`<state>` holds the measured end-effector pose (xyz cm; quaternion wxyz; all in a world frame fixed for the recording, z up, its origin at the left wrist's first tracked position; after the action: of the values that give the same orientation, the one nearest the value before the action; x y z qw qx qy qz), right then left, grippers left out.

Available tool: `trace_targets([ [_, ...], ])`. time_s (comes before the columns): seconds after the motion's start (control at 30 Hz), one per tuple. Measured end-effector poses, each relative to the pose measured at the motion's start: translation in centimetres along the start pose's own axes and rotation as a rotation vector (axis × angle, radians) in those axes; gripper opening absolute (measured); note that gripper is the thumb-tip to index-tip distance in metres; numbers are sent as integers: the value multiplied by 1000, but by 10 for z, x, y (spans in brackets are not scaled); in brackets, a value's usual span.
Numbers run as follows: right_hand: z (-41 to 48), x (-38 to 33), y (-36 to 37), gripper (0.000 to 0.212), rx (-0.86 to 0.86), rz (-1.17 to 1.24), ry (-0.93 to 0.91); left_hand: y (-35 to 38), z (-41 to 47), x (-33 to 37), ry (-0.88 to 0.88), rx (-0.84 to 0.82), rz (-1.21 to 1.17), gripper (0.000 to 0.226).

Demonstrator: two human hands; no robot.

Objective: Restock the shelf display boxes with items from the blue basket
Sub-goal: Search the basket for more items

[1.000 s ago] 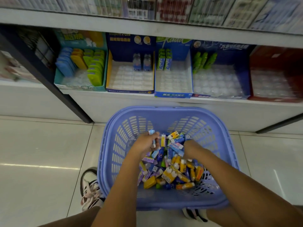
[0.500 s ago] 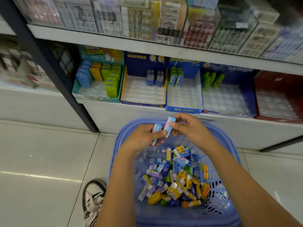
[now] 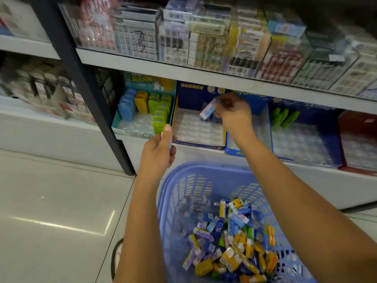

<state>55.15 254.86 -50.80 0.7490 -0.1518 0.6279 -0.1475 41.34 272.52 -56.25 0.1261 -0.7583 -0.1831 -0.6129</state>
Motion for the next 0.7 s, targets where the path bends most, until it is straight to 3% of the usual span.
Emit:
trace_targets([
  [0.23, 12, 46, -67, 17, 355, 96, 112, 30, 1, 4, -35, -91, -61, 18],
  [0.33, 14, 56, -93, 20, 392, -46, 77, 48, 0, 6, 31, -147, 33, 18],
  [0.43, 23, 61, -115, 24, 354, -332, 19, 64, 0, 5, 81, -160, 92, 21],
  [0.57, 42, 67, -119, 27, 179, -600, -17, 87, -1, -1, 75, -200, 97, 20],
  [0.7, 57, 73, -110, 27, 36, -516, -4, 113, -5, -8, 80, -251, 93, 17],
])
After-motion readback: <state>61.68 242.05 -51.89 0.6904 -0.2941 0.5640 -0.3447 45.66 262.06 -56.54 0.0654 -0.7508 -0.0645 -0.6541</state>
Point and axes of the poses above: each hand's wrist, its own z-axis towards the middle knuckle, its own y-axis out of the palm, x = y × z, the point moved 7 cm from there along z, towards the middle knuckle
